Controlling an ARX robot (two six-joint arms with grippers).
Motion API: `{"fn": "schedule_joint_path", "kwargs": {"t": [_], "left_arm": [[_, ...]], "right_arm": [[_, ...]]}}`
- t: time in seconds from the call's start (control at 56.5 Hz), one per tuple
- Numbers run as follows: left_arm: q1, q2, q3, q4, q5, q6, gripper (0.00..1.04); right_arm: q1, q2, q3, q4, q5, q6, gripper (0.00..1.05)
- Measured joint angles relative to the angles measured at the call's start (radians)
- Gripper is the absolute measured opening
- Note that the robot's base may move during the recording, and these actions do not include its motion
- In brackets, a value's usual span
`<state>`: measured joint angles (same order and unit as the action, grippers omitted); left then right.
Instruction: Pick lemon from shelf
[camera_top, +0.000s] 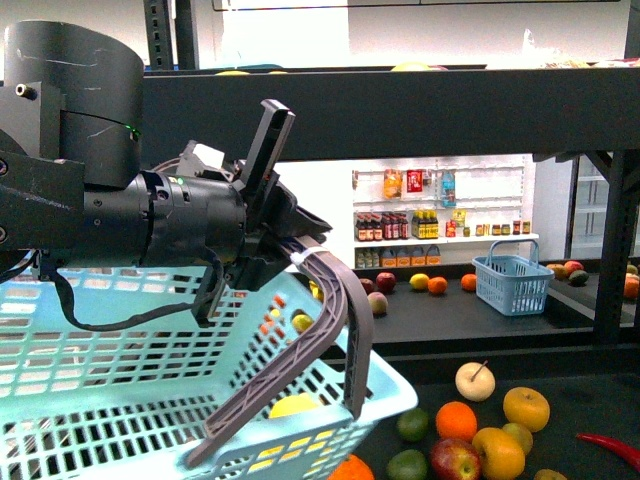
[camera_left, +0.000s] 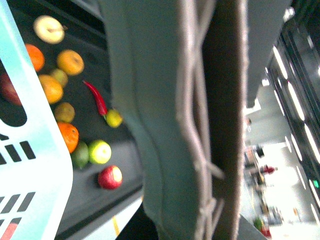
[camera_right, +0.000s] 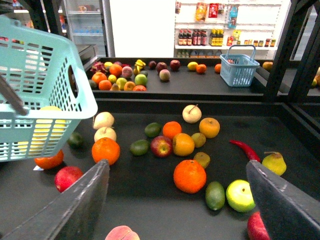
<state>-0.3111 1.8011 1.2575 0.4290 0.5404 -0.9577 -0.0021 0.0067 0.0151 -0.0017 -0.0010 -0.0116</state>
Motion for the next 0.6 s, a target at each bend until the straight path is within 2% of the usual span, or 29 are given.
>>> {"fn": "schedule_joint_path", "kwargs": {"t": [0.053, 0.212, 0.354, 0.478, 0.602], "left_arm": [[0.005, 0.000, 0.000, 0.021, -0.069, -0.035, 0.07], [0.053, 0.002, 0.000, 0.137, -0.205, -0.118, 0.07], [0.131, 0.005, 0.000, 0.259, -0.304, -0.213, 0.07], [0.205, 0.014, 0.000, 0.327, -0.344, -0.289, 0.07], [0.280, 0.025, -0.002, 0.377, -0.341, -0.355, 0.07]], "right_arm": [[0.000, 0.000, 0.000, 0.000, 0.000, 0.001, 0.99], [0.000, 0.000, 0.000, 0.000, 0.001, 0.001, 0.97], [0.000, -0.001, 0.000, 0.000, 0.000, 0.001, 0.97], [0.000, -0.001, 0.000, 0.000, 0.000, 0.001, 0.97], [0.000, -0.001, 0.000, 0.000, 0.000, 0.001, 0.97]]}}
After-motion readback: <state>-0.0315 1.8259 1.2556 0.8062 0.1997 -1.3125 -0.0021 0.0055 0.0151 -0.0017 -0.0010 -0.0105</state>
